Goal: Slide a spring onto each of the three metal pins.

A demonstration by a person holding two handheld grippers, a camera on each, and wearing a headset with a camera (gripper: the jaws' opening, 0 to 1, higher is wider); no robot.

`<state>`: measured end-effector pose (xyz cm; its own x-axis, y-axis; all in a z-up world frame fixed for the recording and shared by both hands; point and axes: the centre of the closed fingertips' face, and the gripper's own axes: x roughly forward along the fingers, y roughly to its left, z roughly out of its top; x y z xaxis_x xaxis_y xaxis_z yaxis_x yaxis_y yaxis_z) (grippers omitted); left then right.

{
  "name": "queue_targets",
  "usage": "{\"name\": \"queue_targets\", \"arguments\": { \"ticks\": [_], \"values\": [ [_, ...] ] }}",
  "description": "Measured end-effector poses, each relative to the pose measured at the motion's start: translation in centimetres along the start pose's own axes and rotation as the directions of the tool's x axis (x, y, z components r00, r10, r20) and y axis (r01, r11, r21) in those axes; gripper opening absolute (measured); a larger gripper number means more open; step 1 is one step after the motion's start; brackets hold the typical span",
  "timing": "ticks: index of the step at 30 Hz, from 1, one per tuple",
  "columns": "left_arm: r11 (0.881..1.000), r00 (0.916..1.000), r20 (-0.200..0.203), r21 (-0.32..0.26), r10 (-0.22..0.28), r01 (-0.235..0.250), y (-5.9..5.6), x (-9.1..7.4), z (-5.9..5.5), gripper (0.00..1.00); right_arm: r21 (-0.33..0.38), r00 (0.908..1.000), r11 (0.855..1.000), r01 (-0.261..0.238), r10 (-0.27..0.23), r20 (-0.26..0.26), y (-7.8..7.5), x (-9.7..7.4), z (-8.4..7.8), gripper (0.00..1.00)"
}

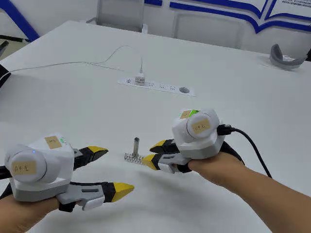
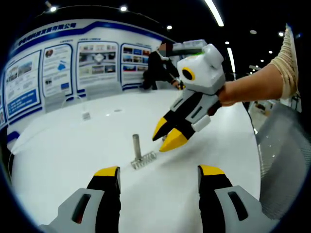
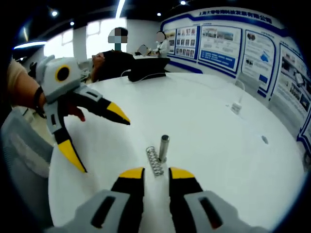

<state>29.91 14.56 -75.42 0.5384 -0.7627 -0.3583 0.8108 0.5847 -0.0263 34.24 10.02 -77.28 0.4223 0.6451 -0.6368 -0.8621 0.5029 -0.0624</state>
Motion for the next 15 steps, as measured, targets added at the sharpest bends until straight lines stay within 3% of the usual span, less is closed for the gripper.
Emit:
{"name": "queue_targets", "arguments": {
  "ticks": [15],
  "values": [
    [1.000, 1.0000, -0.009, -0.006, -0.001, 0.001, 0.3, 0.1, -0.3, 0.65, -0.011, 0.9989, 0.999, -0.030, 0.030, -0.035, 0.4, 1.7, -0.4, 0.20]
  ]
}}
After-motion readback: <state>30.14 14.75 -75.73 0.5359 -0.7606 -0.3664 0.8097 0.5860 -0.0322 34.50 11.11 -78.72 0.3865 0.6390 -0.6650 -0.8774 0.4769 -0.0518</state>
